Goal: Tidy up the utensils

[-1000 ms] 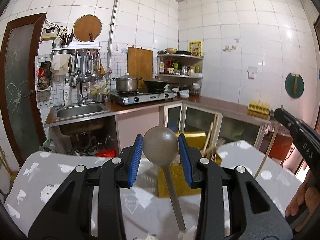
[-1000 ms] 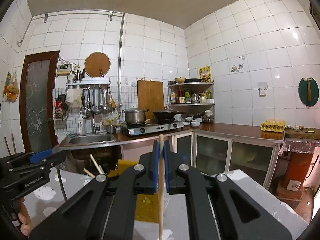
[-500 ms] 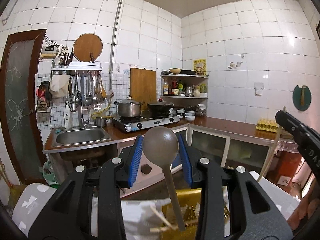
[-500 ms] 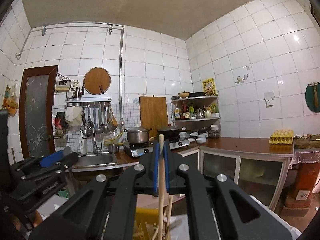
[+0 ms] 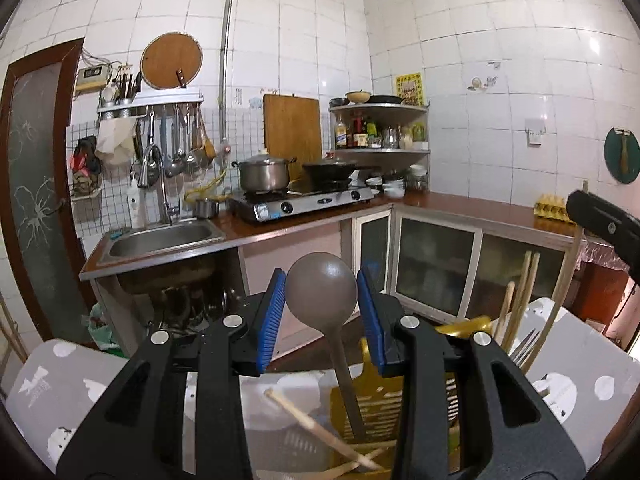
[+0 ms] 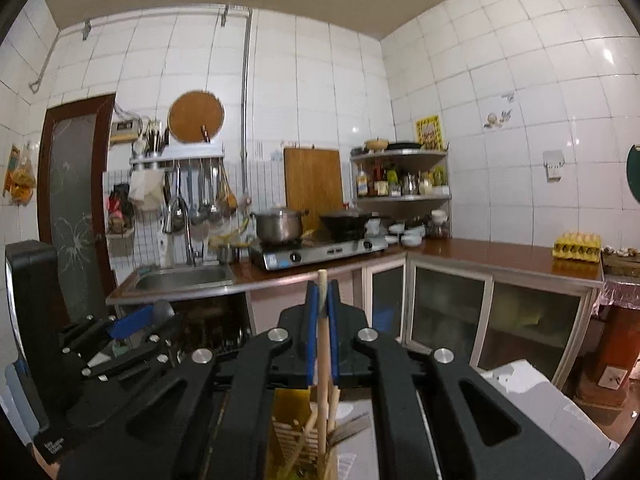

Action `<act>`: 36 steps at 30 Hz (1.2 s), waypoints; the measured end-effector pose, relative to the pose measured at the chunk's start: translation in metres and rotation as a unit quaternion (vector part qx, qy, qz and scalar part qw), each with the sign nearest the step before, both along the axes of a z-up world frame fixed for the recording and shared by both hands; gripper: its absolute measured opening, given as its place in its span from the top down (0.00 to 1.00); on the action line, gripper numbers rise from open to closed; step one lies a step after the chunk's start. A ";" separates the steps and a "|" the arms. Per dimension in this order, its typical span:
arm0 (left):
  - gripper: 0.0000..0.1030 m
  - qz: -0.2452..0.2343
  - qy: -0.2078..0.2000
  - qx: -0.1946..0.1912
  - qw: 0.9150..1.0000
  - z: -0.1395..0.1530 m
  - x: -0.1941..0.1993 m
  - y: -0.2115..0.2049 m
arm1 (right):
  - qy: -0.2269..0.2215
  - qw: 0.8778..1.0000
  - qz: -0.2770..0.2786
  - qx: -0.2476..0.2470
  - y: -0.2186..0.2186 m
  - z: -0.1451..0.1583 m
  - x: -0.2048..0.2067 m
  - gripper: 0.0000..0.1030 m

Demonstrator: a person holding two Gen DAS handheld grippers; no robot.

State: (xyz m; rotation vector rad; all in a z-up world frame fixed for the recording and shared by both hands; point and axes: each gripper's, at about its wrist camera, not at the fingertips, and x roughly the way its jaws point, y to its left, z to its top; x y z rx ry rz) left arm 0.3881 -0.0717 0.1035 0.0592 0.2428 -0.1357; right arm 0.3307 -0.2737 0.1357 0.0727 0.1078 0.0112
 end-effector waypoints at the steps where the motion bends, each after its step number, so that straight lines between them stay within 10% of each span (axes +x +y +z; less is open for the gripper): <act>1: 0.59 0.001 0.003 -0.001 1.000 -0.002 -0.001 0.002 | 0.007 1.000 0.001 0.000 -0.001 -0.003 0.002 0.95; 7: 0.26 0.008 -0.004 -0.013 1.000 0.013 -0.028 0.019 | 0.046 0.999 0.006 -0.003 -0.004 -0.014 -0.002 0.90; 8: 0.24 0.008 -0.004 -0.014 1.000 0.017 -0.035 0.022 | 0.053 0.999 0.005 0.000 -0.007 -0.015 -0.008 0.83; 10: 0.16 0.009 -0.009 -0.020 1.000 0.026 -0.057 0.034 | 0.051 0.999 -0.003 0.010 -0.012 -0.018 -0.025 0.34; 23: 0.05 0.005 0.023 -0.047 0.999 0.008 -0.210 0.096 | 0.093 0.996 -0.012 -0.005 0.007 -0.073 -0.176 0.05; 36: 0.05 0.036 0.039 0.025 0.998 -0.077 -0.300 0.092 | 0.111 0.994 -0.017 -0.009 0.044 -0.128 -0.251 0.04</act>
